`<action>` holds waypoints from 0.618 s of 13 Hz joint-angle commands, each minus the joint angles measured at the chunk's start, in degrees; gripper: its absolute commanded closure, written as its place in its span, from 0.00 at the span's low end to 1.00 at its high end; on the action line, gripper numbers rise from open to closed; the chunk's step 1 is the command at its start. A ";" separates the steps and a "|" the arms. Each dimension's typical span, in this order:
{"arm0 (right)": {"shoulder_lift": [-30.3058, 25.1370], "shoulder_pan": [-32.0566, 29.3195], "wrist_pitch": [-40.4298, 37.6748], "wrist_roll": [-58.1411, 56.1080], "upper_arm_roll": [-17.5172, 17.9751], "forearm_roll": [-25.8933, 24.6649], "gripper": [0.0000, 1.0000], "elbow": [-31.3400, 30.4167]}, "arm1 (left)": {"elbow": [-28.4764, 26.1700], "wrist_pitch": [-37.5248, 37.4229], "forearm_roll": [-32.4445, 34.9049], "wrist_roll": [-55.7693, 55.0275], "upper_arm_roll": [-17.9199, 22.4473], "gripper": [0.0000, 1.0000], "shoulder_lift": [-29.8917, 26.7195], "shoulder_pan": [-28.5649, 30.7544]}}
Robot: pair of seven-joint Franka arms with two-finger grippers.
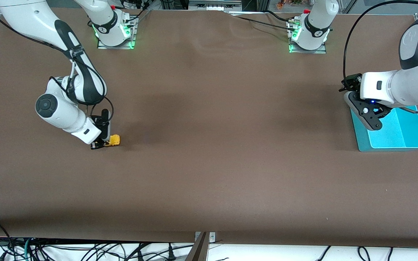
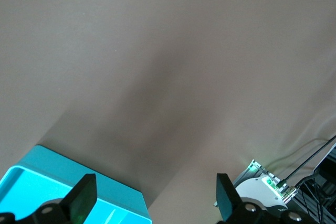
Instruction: Wind and store yellow beetle car
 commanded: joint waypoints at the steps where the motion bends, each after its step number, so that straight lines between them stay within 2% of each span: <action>1: 0.34 -0.85 -1.41 7.88 3.61 0.65 1.00 -0.02 | 0.67 -0.66 0.32 2.25 0.13 0.00 0.77 -0.81; 5: 2.45 -0.77 -0.71 9.06 3.97 0.56 1.00 -1.07 | 0.58 0.83 0.05 9.53 0.13 0.00 2.61 -1.16; 8: 2.98 -0.85 4.36 7.40 3.97 0.47 1.00 -4.06 | 0.06 2.23 0.05 13.67 0.13 0.00 2.97 -0.89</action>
